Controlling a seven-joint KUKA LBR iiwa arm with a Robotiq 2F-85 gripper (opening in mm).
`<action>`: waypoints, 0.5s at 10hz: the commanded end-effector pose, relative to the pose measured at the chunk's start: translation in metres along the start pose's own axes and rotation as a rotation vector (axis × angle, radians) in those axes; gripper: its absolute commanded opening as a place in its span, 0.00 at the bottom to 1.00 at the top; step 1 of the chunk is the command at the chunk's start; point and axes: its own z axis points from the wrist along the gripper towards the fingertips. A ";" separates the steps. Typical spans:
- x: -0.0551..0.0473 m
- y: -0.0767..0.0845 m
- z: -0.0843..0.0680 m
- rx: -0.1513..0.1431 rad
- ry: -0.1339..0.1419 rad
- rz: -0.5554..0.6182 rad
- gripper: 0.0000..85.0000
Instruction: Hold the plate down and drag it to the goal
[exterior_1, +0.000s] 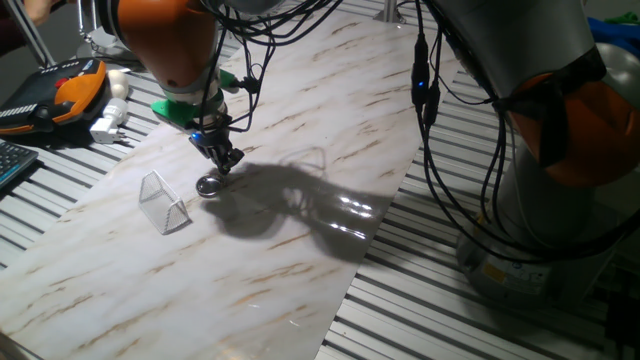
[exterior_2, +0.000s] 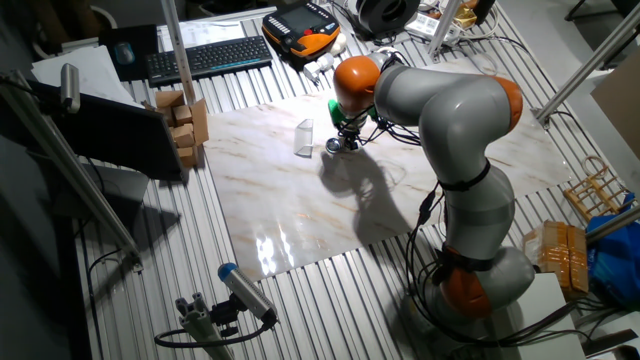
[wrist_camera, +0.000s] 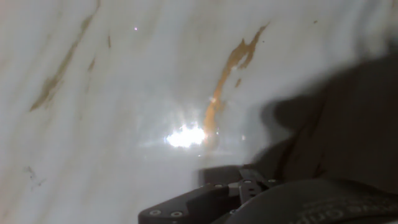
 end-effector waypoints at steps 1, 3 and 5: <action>0.000 0.000 0.001 0.001 -0.002 0.002 0.00; -0.001 0.000 0.006 0.003 0.003 0.004 0.00; -0.002 0.000 0.006 0.005 0.003 0.009 0.00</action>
